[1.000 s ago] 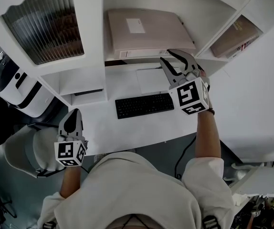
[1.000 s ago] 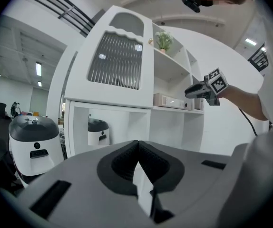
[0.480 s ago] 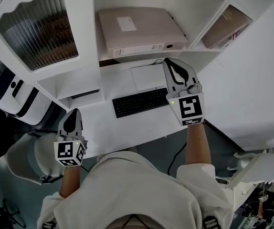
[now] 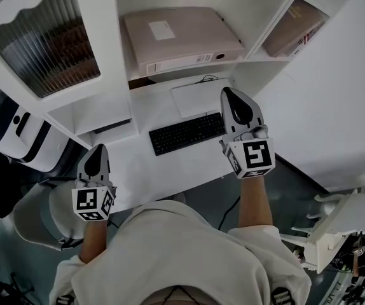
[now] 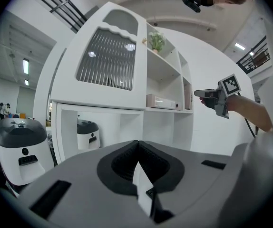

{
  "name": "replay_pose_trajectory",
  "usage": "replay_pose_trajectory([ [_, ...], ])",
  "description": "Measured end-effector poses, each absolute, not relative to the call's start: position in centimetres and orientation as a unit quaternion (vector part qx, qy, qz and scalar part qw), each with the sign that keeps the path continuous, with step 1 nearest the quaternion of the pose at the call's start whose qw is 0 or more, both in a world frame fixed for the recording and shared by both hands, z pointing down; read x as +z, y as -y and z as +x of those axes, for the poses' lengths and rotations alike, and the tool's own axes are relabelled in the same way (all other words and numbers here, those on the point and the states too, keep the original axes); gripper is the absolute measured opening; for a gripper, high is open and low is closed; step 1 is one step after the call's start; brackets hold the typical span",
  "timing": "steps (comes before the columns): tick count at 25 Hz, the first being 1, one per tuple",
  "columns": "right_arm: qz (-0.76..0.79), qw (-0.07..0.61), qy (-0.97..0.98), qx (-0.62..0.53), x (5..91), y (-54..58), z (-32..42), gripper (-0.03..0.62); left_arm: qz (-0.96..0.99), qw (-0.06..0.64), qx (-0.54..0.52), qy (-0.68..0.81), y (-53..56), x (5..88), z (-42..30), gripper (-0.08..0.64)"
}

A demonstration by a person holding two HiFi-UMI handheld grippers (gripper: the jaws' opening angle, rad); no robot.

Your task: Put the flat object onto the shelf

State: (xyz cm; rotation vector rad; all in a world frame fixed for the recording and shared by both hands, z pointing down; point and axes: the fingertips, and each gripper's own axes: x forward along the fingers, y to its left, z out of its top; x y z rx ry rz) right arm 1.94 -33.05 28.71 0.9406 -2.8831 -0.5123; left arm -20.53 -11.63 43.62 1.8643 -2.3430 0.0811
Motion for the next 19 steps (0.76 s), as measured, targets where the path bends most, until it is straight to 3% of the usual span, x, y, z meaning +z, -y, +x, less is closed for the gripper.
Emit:
replay_pose_trajectory([
  [19,0.337,0.001,0.936,-0.102,30.3,31.0,5.2,0.003,0.636,0.068,0.034,0.768,11.0,43.1,-19.5,-0.008],
])
